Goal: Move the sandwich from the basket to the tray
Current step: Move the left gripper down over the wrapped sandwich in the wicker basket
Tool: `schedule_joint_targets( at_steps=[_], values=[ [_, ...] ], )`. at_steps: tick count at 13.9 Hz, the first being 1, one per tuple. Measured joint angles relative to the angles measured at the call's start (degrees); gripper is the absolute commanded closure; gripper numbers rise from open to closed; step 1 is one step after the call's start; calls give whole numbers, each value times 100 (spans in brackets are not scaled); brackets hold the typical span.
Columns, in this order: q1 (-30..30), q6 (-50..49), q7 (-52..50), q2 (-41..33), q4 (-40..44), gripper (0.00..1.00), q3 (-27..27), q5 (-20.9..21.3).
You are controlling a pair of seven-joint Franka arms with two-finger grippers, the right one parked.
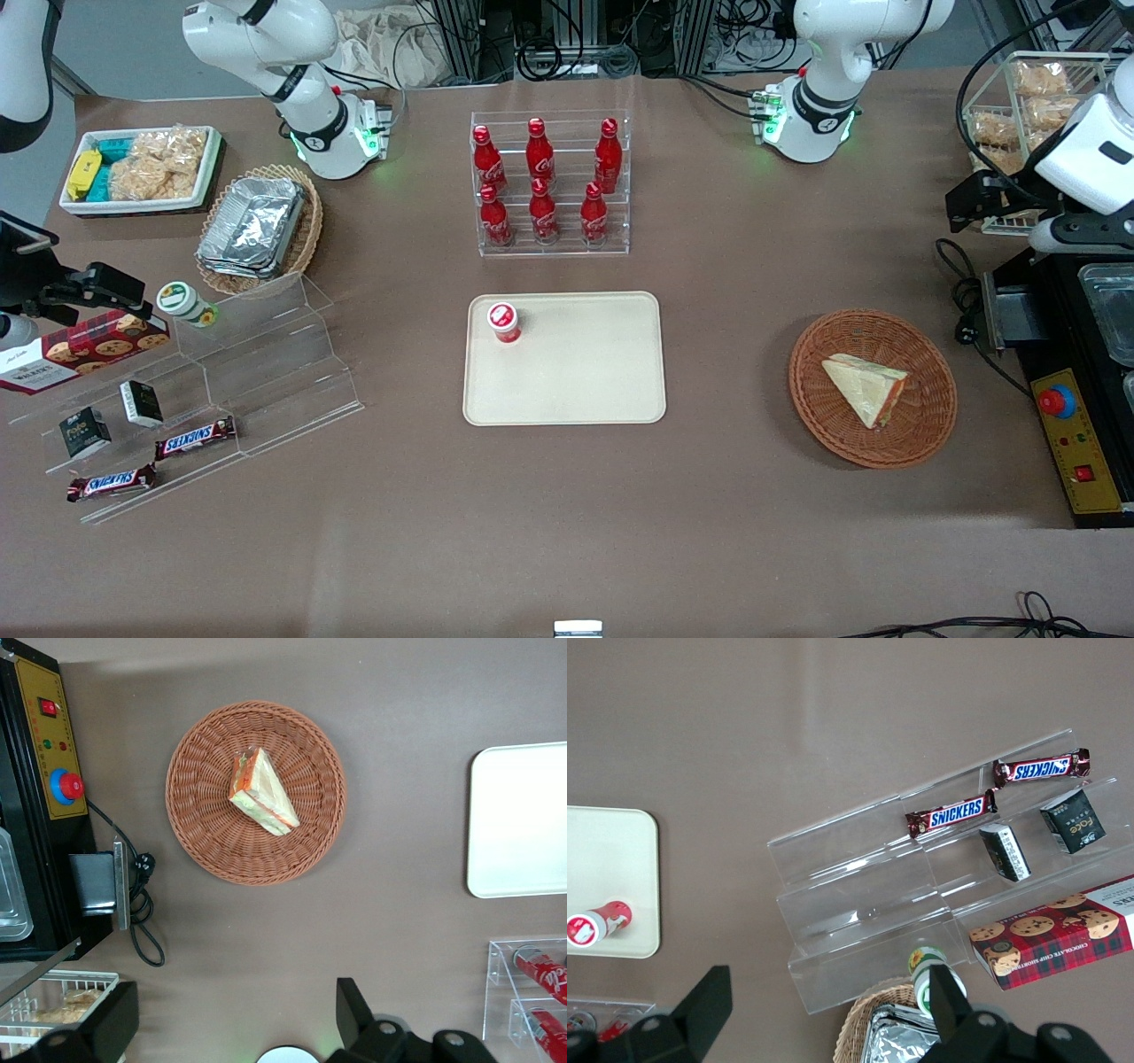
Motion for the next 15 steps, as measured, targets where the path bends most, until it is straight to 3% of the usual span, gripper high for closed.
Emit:
schedule_joint_targets(
  at_steps=[9, 15],
  values=[
    [62, -86, -42, 100, 26, 0, 27, -8],
    [934, 607, -16, 1385, -119, 0, 100, -621]
  ],
)
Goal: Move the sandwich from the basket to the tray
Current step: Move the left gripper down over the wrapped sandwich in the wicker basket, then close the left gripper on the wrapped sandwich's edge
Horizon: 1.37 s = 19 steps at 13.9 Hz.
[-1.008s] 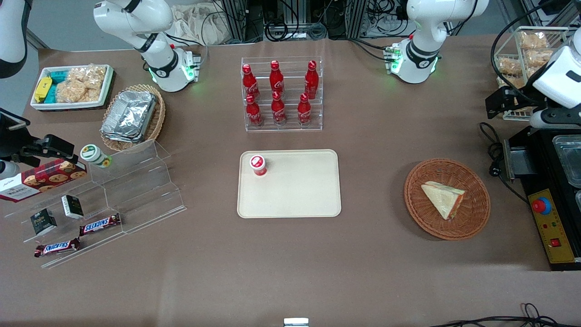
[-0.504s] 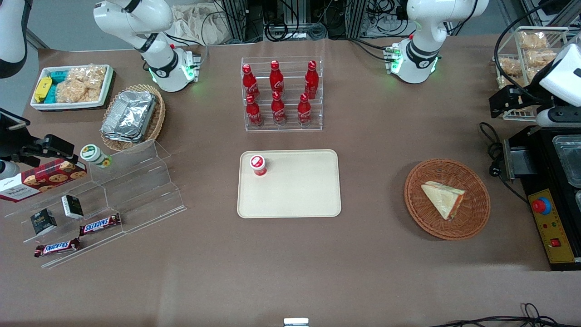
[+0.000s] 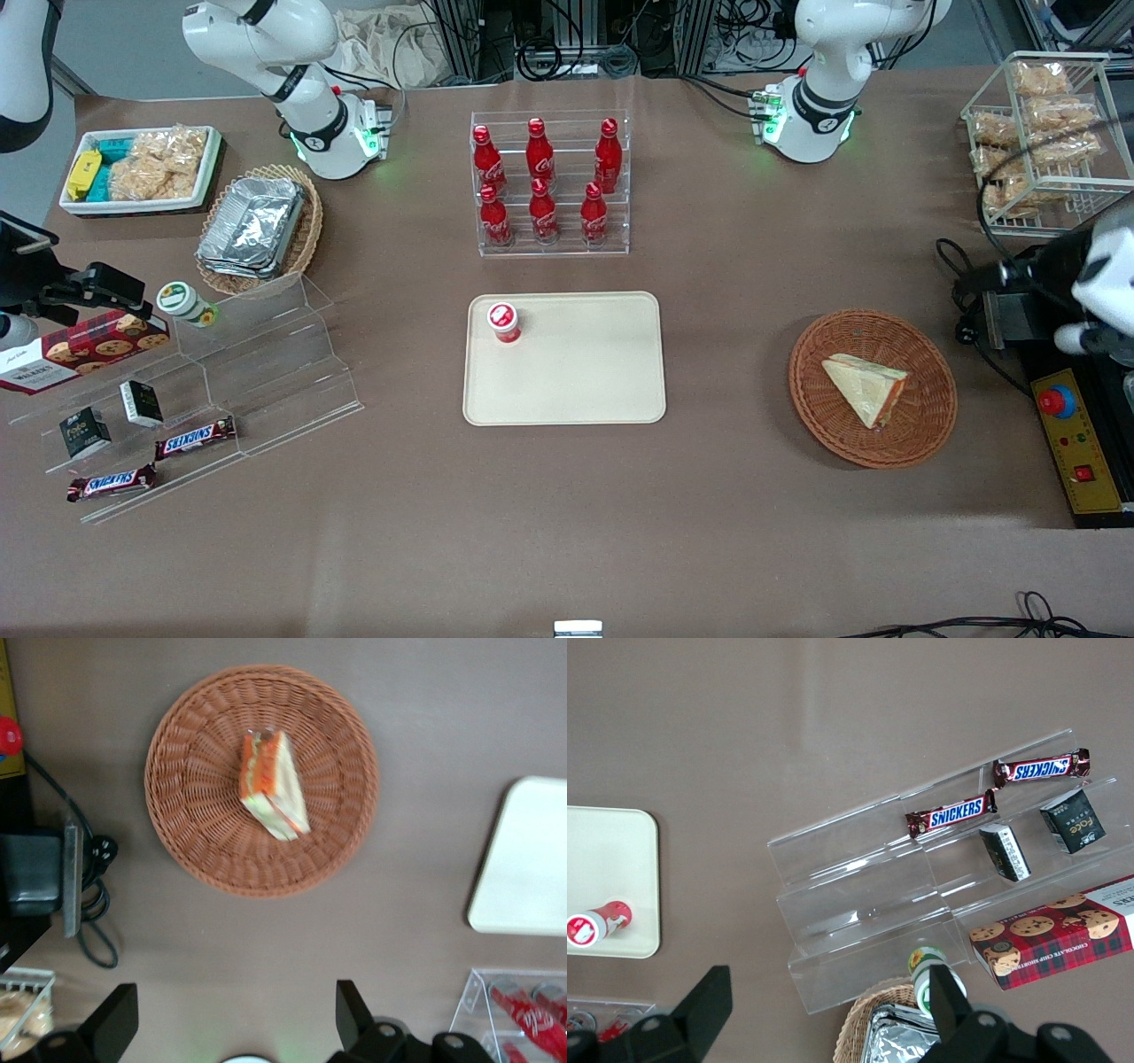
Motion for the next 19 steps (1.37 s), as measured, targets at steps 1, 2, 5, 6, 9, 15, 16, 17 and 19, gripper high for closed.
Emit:
schedule_joint_targets(
  at_steps=[1, 2, 5, 6, 9, 15, 16, 17, 19],
  values=[
    [103, 247, 9, 243, -18, 0, 4, -30],
    [161, 509, 10, 462, -52, 0, 5, -64],
    [173, 1114, 9, 999, -151, 0, -10, -240],
    [173, 1304, 8, 1178, -160, 0, -11, -303],
    [174, 1759, 8, 1711, -175, 0, -10, -588],
    [173, 2328, 8, 2122, -328, 0, -32, -893],
    [172, 2490, 8, 2123, -451, 0, -40, -899],
    [172, 2655, 8, 2124, -587, 0, -46, -921],
    [172, 2924, 8, 2125, -835, 3, -54, -953]
  ],
)
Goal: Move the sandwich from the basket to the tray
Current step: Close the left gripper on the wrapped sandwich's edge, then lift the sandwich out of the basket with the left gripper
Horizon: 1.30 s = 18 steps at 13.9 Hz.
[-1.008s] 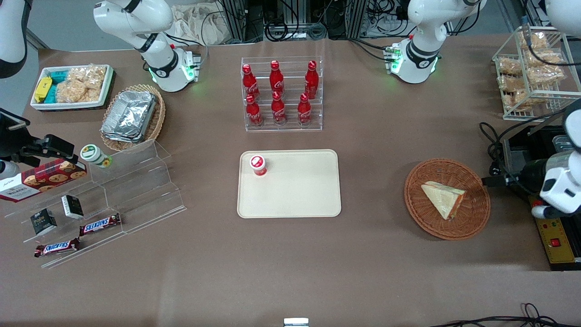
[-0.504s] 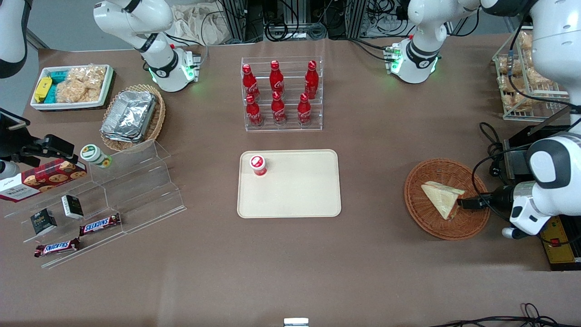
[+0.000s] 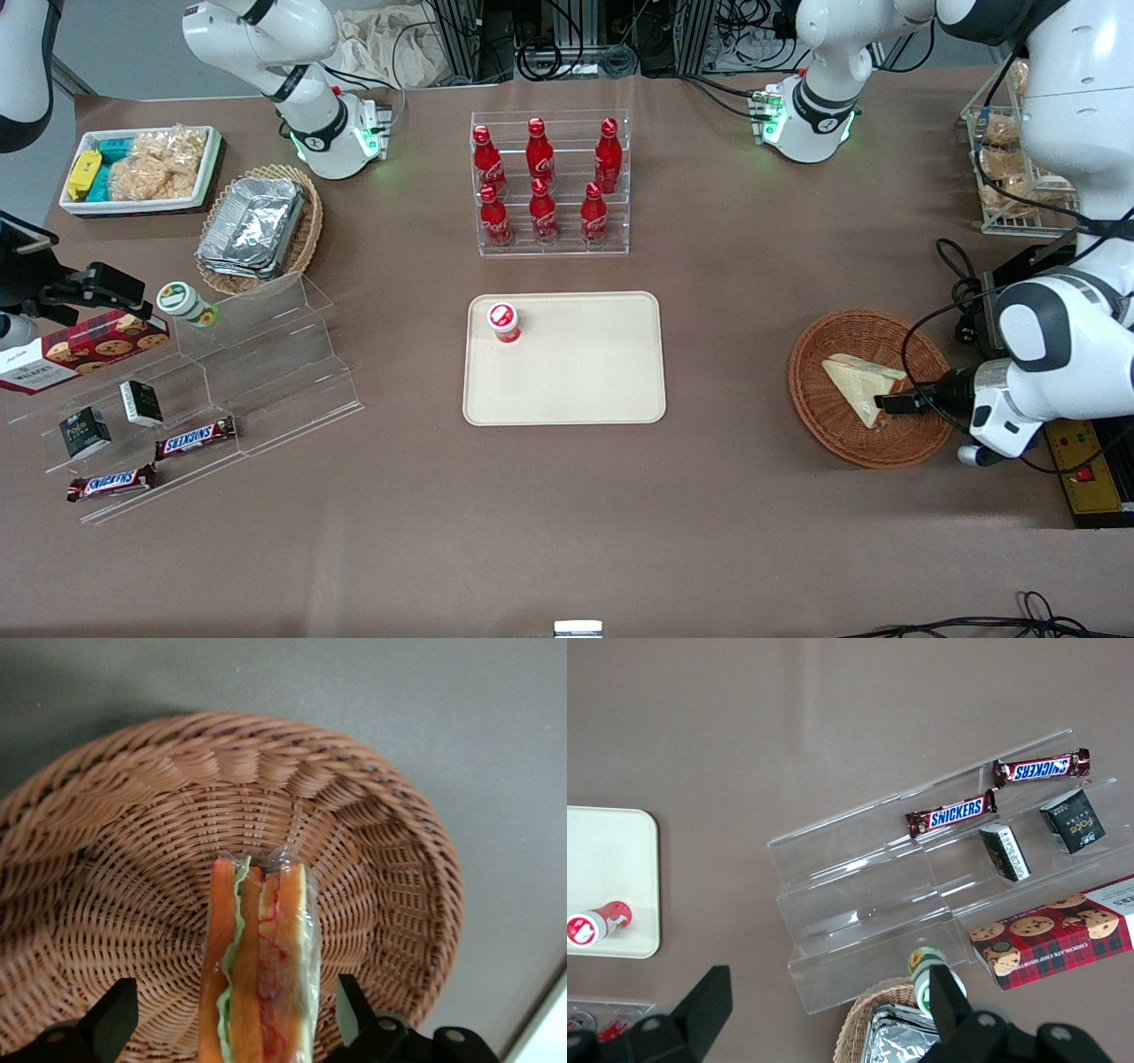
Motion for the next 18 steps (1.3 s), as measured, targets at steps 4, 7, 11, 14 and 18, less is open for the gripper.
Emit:
schedule_joint_targets(
  at_steps=[4, 7, 11, 14, 18],
  values=[
    [0, 130, 64, -1, -141, 74, -12, -84],
    [-7, 140, 107, -12, -139, 87, -31, -85],
    [-34, 132, 128, -31, -4, 89, -52, -84],
    [-213, -587, 17, -82, 582, 89, -65, -70],
    [-489, -2572, -688, -231, 1983, 89, -68, 231]
  ],
)
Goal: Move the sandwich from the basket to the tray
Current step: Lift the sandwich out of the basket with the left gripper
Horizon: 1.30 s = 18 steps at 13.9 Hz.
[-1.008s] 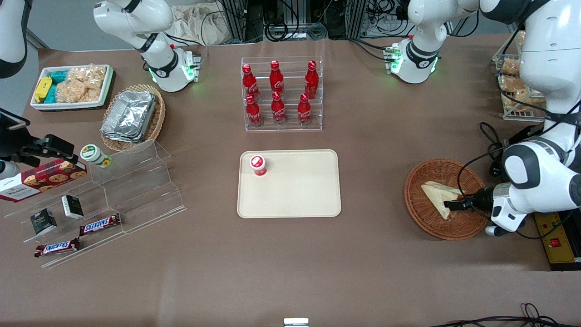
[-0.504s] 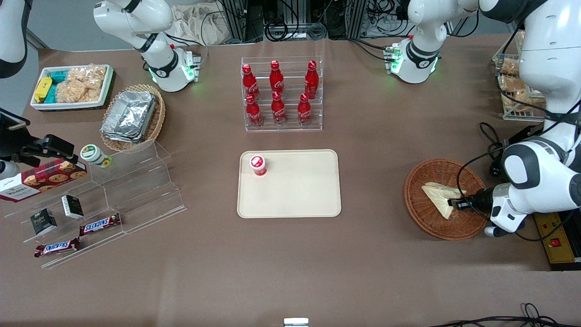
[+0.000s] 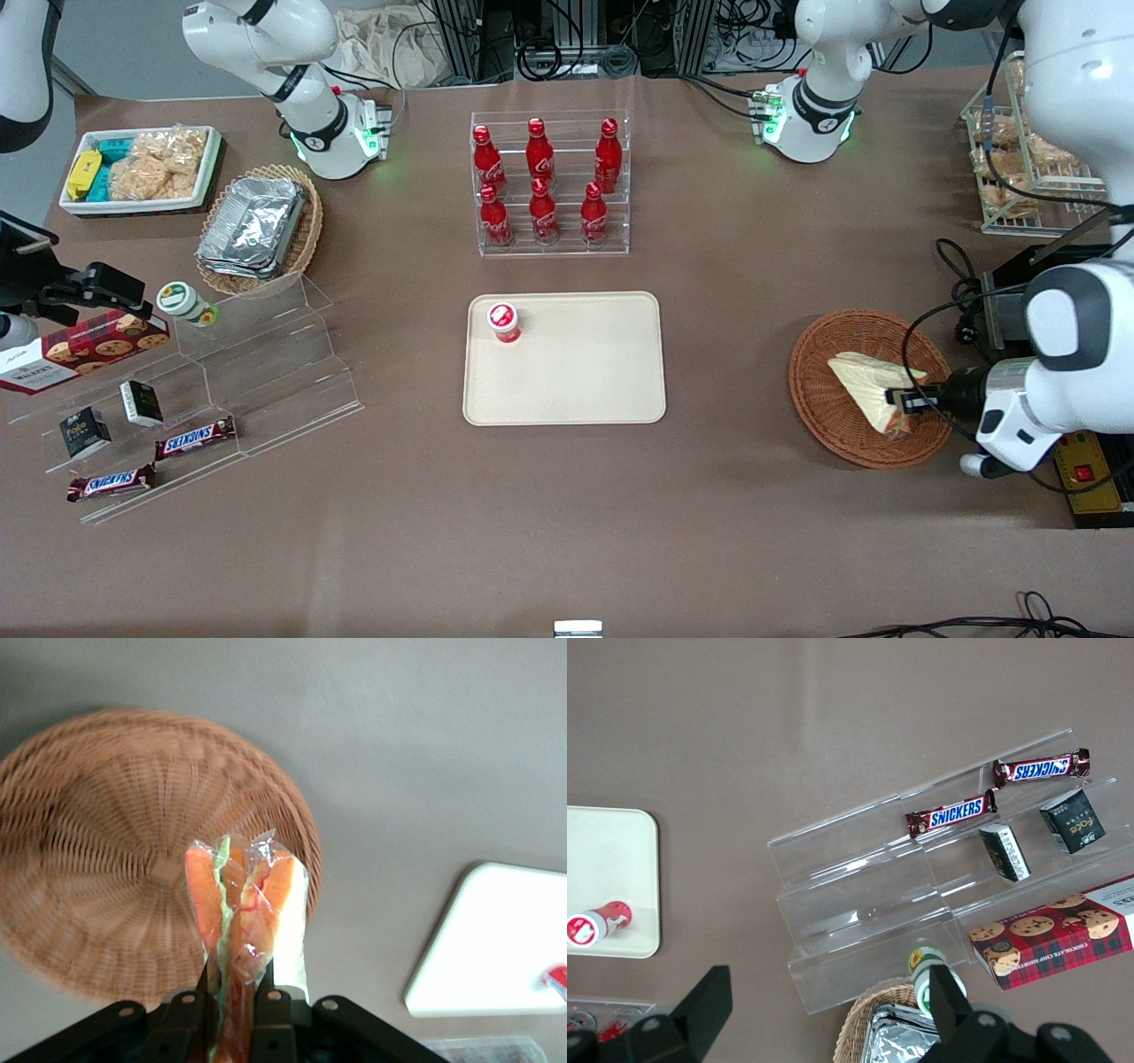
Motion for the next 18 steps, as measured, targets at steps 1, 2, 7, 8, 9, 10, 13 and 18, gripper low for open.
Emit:
schedule_joint_targets(
  at_steps=[1, 2, 7, 8, 9, 10, 13, 18],
  values=[
    [-28, -489, -98, -50, 305, 89, 0, 19],
    [-48, -935, -171, -105, 576, 89, 0, 25],
    [-492, -2238, -436, -614, 1318, 88, -9, 171],
    [-642, -2344, -521, -762, 1345, 88, -13, 231],
    [-813, -2405, -638, -891, 1351, 88, -19, 304],
    [-1030, -2437, -789, -992, 1352, 87, -22, 358],
    [-1808, -2436, -1537, -1071, 1353, 86, -34, 404],
    [-2695, -1748, -2421, -640, 1350, 87, -36, 363]
  ],
)
